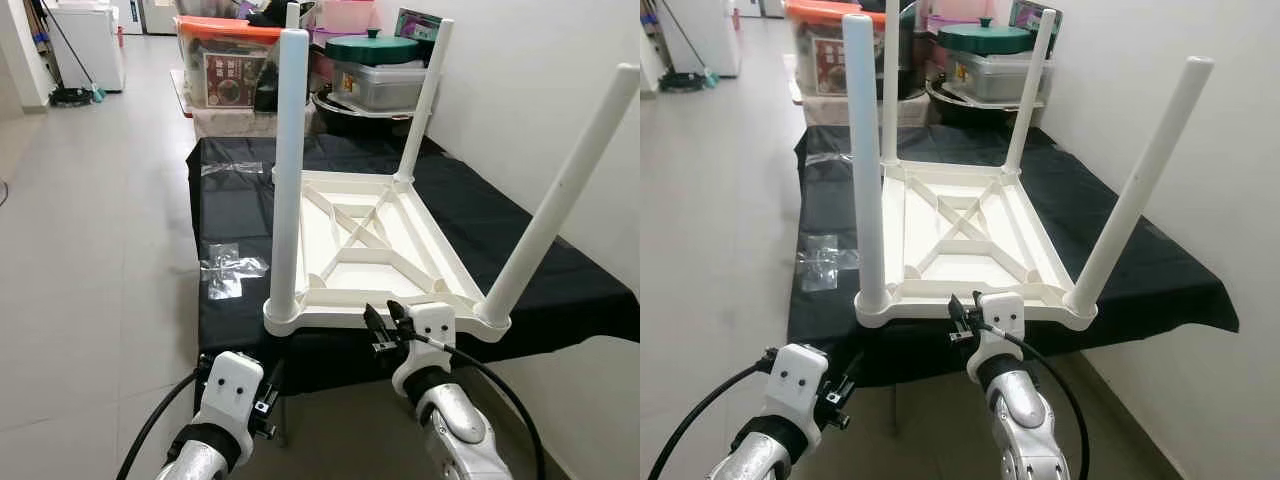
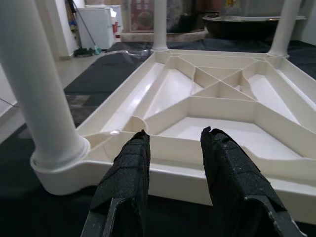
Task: Building children table
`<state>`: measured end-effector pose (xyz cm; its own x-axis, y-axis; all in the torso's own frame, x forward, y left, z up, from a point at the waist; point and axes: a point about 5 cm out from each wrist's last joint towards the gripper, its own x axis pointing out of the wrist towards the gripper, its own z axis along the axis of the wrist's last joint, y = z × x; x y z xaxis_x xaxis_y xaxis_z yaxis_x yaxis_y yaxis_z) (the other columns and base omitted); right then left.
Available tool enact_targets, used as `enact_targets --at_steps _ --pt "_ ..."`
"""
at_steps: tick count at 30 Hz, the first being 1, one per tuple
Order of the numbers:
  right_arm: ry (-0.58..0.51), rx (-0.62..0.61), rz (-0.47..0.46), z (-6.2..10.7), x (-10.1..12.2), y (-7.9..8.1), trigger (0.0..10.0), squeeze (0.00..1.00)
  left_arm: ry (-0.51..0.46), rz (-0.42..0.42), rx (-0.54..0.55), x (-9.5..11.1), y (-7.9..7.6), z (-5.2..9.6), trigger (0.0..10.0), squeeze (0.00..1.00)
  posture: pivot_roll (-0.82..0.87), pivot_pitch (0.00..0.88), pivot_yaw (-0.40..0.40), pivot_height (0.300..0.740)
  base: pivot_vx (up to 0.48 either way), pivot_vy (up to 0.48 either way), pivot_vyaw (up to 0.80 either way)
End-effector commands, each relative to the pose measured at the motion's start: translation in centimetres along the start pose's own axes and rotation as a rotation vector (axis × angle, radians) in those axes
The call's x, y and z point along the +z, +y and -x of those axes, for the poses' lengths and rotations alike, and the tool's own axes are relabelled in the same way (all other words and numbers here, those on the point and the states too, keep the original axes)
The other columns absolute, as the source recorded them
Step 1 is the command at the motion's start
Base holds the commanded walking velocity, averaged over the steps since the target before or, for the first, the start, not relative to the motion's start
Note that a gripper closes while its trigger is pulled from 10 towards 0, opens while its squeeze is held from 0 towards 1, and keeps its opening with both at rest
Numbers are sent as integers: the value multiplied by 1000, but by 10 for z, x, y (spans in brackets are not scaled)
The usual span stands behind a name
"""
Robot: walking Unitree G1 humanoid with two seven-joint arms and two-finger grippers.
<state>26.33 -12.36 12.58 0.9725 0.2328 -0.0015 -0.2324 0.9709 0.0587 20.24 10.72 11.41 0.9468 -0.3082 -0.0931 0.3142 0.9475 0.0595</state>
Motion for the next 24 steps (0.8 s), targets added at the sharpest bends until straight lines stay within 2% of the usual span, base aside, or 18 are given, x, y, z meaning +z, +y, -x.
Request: enact_targets --at_steps 1,15,18,20,21,24 --pt "0 -8 -14 -1 -1 -2 10000 0 5 -22 -2 -3 -1 -1 10000 0 79 15 -89 740 0 -296 0" --pt "11 16 -39 -5 -3 0 10000 0 6 -33 -2 -3 0 -3 10000 0 81 19 -88 740 0 -409 0" --pt "31 76 -71 -6 -5 4 10000 0 8 -24 9 -4 1 -3 10000 0 81 21 -87 740 0 -360 0" --pt "55 163 -124 -7 -5 8 10000 0 11 -9 25 -4 3 -3 10000 0 81 24 -88 740 0 0 0" --pt "55 163 -124 -7 -5 8 10000 0 11 -9 25 -4 3 -3 10000 0 81 24 -88 740 0 0 0" --pt "47 264 -143 -5 -1 10 10000 0 12 -3 27 -4 3 -4 10000 0 80 26 -89 740 0 0 0"
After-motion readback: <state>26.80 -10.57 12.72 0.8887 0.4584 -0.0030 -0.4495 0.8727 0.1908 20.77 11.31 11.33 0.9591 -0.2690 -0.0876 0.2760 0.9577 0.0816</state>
